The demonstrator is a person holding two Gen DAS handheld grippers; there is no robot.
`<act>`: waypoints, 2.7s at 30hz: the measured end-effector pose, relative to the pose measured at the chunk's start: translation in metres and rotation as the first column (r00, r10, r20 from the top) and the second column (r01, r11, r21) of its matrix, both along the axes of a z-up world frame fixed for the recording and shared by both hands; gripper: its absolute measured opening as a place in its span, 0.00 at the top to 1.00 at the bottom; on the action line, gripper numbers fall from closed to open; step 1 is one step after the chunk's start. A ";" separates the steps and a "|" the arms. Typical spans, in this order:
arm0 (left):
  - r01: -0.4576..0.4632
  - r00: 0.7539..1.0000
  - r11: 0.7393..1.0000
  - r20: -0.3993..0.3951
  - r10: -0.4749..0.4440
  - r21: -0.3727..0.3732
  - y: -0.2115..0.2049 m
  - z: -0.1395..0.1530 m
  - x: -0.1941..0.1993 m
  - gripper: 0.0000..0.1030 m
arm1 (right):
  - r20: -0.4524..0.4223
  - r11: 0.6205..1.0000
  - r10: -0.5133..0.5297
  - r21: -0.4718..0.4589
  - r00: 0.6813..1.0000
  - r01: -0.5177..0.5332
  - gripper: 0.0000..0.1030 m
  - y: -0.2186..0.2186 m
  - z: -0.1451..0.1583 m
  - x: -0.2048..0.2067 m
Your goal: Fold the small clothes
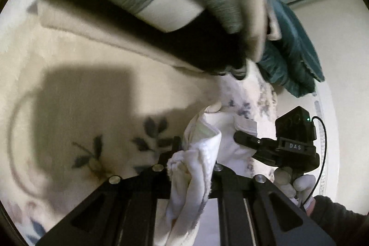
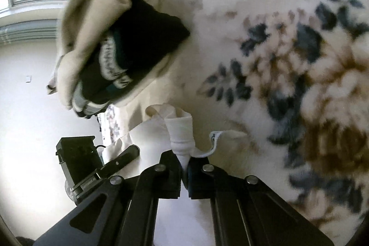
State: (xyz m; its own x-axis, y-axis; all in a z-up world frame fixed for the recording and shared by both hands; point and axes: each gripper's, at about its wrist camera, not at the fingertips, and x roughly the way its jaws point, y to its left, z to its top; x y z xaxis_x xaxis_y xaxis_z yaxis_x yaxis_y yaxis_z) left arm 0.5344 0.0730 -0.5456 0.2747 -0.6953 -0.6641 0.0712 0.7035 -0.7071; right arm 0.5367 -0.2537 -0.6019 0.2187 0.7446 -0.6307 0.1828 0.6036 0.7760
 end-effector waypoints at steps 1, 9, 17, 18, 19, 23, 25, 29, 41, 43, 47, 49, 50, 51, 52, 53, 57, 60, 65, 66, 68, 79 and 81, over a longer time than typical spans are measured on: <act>0.002 1.000 1.000 0.010 -0.001 -0.002 0.001 0.006 -0.004 0.93 | 0.009 1.000 -0.001 0.007 1.000 0.001 0.97 -0.002 0.005 -0.004; 0.019 0.996 1.000 0.083 -0.017 -0.025 0.006 0.063 -0.067 0.91 | 0.098 0.997 -0.012 0.076 0.995 0.004 0.97 0.001 0.063 -0.053; -0.003 1.000 0.999 0.028 0.001 0.038 0.028 0.092 -0.192 0.36 | 0.098 0.994 0.083 0.065 0.992 -0.089 0.91 0.004 0.098 -0.158; -0.009 1.000 0.998 -0.004 0.009 0.058 0.035 0.089 -0.215 0.36 | 0.074 0.991 0.114 0.055 0.991 -0.118 0.81 0.004 0.097 -0.177; -0.016 1.000 0.997 -0.025 0.018 0.071 0.042 0.086 -0.229 0.36 | 0.049 0.988 0.145 0.049 0.988 -0.148 0.74 0.006 0.095 -0.195; -0.083 0.981 0.989 -0.163 0.102 0.120 0.071 0.062 -0.287 0.36 | -0.047 0.963 0.270 0.043 0.962 -0.268 0.50 0.010 0.082 -0.264; -0.120 0.968 0.985 -0.206 0.144 0.127 0.080 0.053 -0.299 0.36 | -0.096 0.956 0.294 0.034 0.951 -0.292 0.50 0.007 0.075 -0.293; -0.185 0.945 0.975 -0.252 0.211 0.121 0.076 0.042 -0.295 0.36 | -0.202 0.992 0.122 0.001 0.972 -0.124 0.49 -0.023 0.053 -0.322; -0.174 0.942 0.964 -0.249 0.223 0.203 0.038 -0.006 -0.234 0.88 | -0.343 0.980 -0.190 -0.015 0.920 0.197 0.50 -0.022 -0.014 -0.308; -0.198 0.945 0.963 -0.225 0.236 0.180 0.045 0.001 -0.237 0.92 | -0.339 0.980 -0.196 -0.044 0.920 0.193 0.78 -0.010 -0.013 -0.307; -0.244 0.946 0.958 -0.181 0.269 0.149 0.062 0.018 -0.241 0.92 | -0.293 0.977 -0.214 -0.040 0.932 0.211 0.92 0.001 0.003 -0.310; -0.213 0.940 0.964 -0.234 0.246 0.157 0.064 0.011 -0.241 0.87 | -0.285 0.980 -0.193 -0.104 0.939 0.170 0.92 0.005 0.006 -0.308; -0.202 0.936 0.966 -0.258 0.240 0.164 0.064 0.009 -0.242 0.87 | -0.292 0.979 -0.176 -0.152 0.940 0.137 0.91 0.007 0.005 -0.309; -0.188 0.933 0.967 -0.276 0.231 0.173 0.063 0.010 -0.245 0.81 | -0.308 0.978 -0.166 -0.175 0.937 0.116 0.90 0.007 0.002 -0.310; -0.182 0.934 0.965 -0.273 0.230 0.190 0.063 0.014 -0.249 0.69 | -0.334 0.977 -0.168 -0.182 0.927 0.111 0.88 0.005 -0.001 -0.313; -0.183 0.937 0.963 -0.263 0.231 0.196 0.063 0.020 -0.254 0.64 | -0.359 0.974 -0.179 -0.197 0.916 0.113 0.88 0.004 -0.001 -0.316; -0.223 0.936 0.962 -0.242 0.257 0.160 0.062 0.038 -0.272 0.57 | -0.318 0.972 -0.224 -0.146 0.921 0.186 0.65 0.003 0.024 -0.324; -0.277 0.912 0.958 -0.293 0.287 0.077 0.059 0.029 -0.274 0.53 | -0.332 0.968 -0.247 -0.046 0.910 0.247 0.64 0.014 0.031 -0.328; -0.372 0.843 0.928 -0.431 0.323 -0.033 0.046 -0.012 -0.261 0.52 | -0.483 0.932 -0.313 0.009 0.818 0.362 0.64 0.037 -0.013 -0.331; -0.388 0.833 0.921 -0.445 0.330 -0.042 0.045 -0.016 -0.260 0.52 | -0.501 0.922 -0.329 0.015 0.800 0.388 0.64 0.040 -0.020 -0.331; -0.414 0.820 0.910 -0.450 0.354 -0.039 0.044 -0.022 -0.257 0.55 | -0.541 0.880 -0.383 0.034 0.749 0.474 0.64 0.042 -0.033 -0.331; -0.323 0.877 0.940 -0.337 0.342 0.114 0.052 0.000 -0.278 0.93 | -0.451 0.881 -0.445 -0.069 0.773 0.468 0.98 0.045 -0.009 -0.328; -0.315 0.875 0.946 -0.362 0.321 0.076 0.053 -0.004 -0.281 0.93 | -0.451 0.887 -0.436 -0.069 0.779 0.457 0.98 0.029 -0.005 -0.340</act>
